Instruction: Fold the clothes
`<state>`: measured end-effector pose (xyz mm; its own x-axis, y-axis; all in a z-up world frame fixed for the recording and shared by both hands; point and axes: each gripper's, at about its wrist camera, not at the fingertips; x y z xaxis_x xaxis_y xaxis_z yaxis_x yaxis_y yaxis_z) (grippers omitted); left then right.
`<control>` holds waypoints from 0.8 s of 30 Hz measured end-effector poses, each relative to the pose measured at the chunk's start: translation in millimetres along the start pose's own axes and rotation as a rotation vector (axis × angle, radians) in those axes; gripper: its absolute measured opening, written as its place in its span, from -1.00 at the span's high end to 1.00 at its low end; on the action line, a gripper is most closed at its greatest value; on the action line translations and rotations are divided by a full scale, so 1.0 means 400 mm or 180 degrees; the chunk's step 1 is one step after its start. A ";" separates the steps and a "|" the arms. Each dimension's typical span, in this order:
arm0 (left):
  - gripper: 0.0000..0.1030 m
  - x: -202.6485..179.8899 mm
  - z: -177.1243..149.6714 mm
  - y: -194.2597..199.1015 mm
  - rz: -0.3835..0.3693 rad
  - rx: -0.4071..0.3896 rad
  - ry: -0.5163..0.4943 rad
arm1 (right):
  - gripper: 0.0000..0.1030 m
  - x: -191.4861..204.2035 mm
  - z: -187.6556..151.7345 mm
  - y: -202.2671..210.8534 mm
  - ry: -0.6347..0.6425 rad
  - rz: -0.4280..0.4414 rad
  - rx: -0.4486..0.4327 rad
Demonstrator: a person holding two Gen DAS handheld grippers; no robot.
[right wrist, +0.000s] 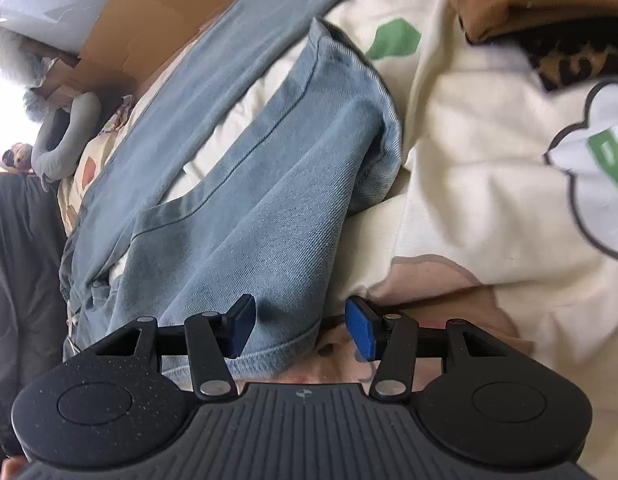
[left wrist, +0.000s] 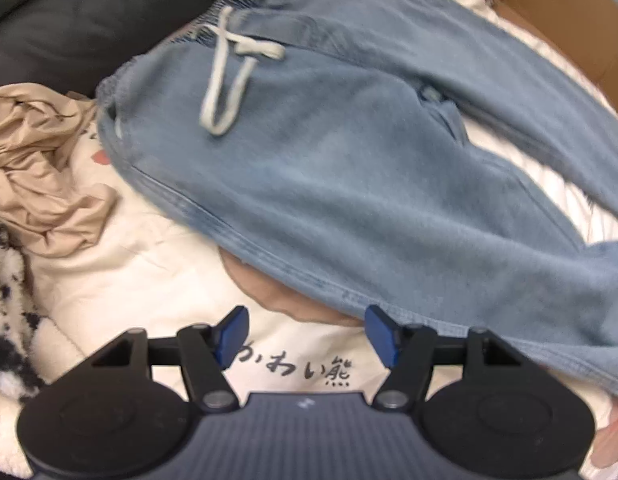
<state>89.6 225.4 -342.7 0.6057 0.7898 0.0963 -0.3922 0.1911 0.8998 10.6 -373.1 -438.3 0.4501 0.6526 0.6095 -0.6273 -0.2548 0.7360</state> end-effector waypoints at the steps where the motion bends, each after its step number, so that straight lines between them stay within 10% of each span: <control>1: -0.30 -0.007 -0.002 -0.008 -0.0003 0.0013 -0.0021 | -0.10 -0.001 -0.001 -0.010 -0.0028 0.0005 0.0022; 5: -0.30 -0.029 -0.005 -0.031 -0.0024 0.0032 -0.0054 | -0.05 0.000 0.000 -0.028 -0.0056 0.0117 0.0062; 12: -0.30 -0.056 -0.001 -0.037 -0.0057 -0.0011 -0.0163 | 0.79 0.009 0.013 0.004 -0.0120 0.0348 -0.0036; 24: -0.30 -0.056 0.007 0.001 -0.0129 -0.0100 -0.0156 | 0.91 0.113 0.055 0.147 -0.0049 0.0617 -0.0311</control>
<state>77.9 206.1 -343.5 0.6544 0.7518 0.0814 -0.3878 0.2412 0.8897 7.8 -374.2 -360.9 0.3243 0.5870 0.7418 -0.7613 -0.3035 0.5730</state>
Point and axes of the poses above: each gripper's, at about its wrist camera, not at the fingertips, and y roughly against the way its jaws point, x to its left, z to its top, and after that the axes turned 10 degrees about -x, right-handed
